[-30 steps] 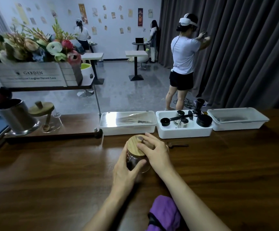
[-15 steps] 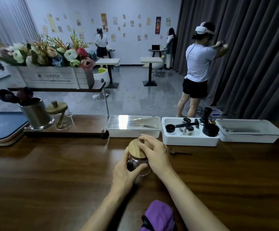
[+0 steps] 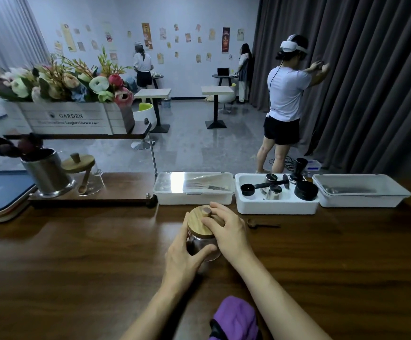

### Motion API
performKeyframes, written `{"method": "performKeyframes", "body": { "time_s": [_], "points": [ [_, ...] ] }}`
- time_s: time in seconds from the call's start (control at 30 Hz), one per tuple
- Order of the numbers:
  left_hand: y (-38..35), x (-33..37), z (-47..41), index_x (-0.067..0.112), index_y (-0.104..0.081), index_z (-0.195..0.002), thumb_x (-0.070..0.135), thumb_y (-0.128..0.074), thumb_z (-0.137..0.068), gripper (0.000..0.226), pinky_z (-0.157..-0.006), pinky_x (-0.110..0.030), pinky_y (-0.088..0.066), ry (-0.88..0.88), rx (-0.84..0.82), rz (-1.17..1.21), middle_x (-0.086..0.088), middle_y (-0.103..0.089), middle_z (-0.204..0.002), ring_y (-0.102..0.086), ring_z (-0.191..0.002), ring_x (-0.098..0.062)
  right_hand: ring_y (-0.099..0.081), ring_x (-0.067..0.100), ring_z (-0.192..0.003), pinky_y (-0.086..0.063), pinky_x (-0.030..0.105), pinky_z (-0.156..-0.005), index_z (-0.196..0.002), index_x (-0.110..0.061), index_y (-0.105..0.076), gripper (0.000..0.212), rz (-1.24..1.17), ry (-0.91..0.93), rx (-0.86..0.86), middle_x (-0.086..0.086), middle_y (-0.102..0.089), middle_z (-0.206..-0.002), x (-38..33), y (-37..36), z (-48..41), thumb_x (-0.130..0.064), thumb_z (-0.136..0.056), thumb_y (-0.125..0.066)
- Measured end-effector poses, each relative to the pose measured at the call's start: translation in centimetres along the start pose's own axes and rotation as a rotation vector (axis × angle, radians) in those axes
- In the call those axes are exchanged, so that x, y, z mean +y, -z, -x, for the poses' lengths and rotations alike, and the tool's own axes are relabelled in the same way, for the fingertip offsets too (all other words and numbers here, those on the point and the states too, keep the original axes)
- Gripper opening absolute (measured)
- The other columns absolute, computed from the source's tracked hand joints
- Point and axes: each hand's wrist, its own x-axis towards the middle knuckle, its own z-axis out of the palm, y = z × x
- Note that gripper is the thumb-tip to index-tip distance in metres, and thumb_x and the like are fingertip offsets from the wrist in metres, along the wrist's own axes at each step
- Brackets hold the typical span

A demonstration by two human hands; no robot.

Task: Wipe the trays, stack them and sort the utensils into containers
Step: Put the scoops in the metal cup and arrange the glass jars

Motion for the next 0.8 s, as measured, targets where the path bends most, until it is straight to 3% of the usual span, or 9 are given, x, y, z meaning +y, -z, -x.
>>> {"method": "performKeyframes", "body": {
  "time_s": [0.07, 0.17, 0.4, 0.53, 0.8],
  "points": [
    [0.0, 0.0, 0.0, 0.033, -0.039, -0.155, 0.064, -0.085, -0.067, 0.104, -0.096, -0.014, -0.046, -0.002, -0.017, -0.008, 0.016, -0.068, -0.128, -0.059, -0.118, 0.008, -0.063, -0.007, -0.108, -0.051, 0.018, -0.095, -0.118, -0.015, -0.074, 0.031, -0.008, 0.010, 0.014, -0.016, -0.062, -0.130, 0.0, -0.2, 0.1, -0.021, -0.088, -0.076],
    [0.0, 0.4, 0.1, 0.032, -0.048, -0.148, 0.053, -0.089, -0.067, 0.092, -0.085, -0.004, -0.041, 0.008, -0.023, 0.011, 0.016, -0.072, -0.117, -0.062, -0.109, 0.011, -0.058, -0.006, -0.116, -0.045, 0.013, -0.097, -0.114, -0.020, -0.076, 0.024, -0.005, 0.029, 0.023, -0.019, -0.061, -0.132, 0.0, -0.5, 0.3, -0.019, -0.090, -0.073],
    [0.3, 0.9, 0.2, 0.038, -0.047, -0.147, 0.050, -0.089, -0.070, 0.088, -0.079, -0.001, -0.040, 0.006, -0.019, 0.002, 0.026, -0.070, -0.103, -0.060, -0.100, 0.019, -0.053, -0.019, -0.115, -0.038, 0.005, -0.096, -0.115, -0.022, -0.076, 0.027, 0.031, 0.068, 0.021, -0.033, -0.059, -0.121, -0.5, -0.3, 0.3, -0.016, -0.090, -0.071],
    [0.3, 0.9, 0.2, 0.040, -0.047, -0.145, 0.053, -0.088, -0.069, 0.087, -0.077, -0.001, -0.039, 0.009, -0.016, -0.017, 0.032, -0.067, -0.097, -0.057, -0.097, 0.023, -0.054, -0.018, -0.114, -0.040, 0.006, -0.097, -0.117, -0.022, -0.075, 0.028, 0.060, 0.083, 0.018, -0.039, -0.057, -0.116, -0.6, -0.2, 0.2, -0.016, -0.090, -0.071],
    [0.3, 0.8, 0.1, 0.043, -0.046, -0.144, 0.055, -0.088, -0.070, 0.087, -0.077, -0.001, -0.040, 0.003, -0.016, -0.041, 0.033, -0.067, -0.099, -0.058, -0.098, 0.021, -0.060, -0.009, -0.110, -0.045, 0.012, -0.095, -0.109, -0.018, -0.077, 0.021, 0.098, 0.152, -0.018, -0.036, -0.065, -0.110, -1.2, 0.1, 0.0, -0.013, -0.090, -0.070]
  ]
}}
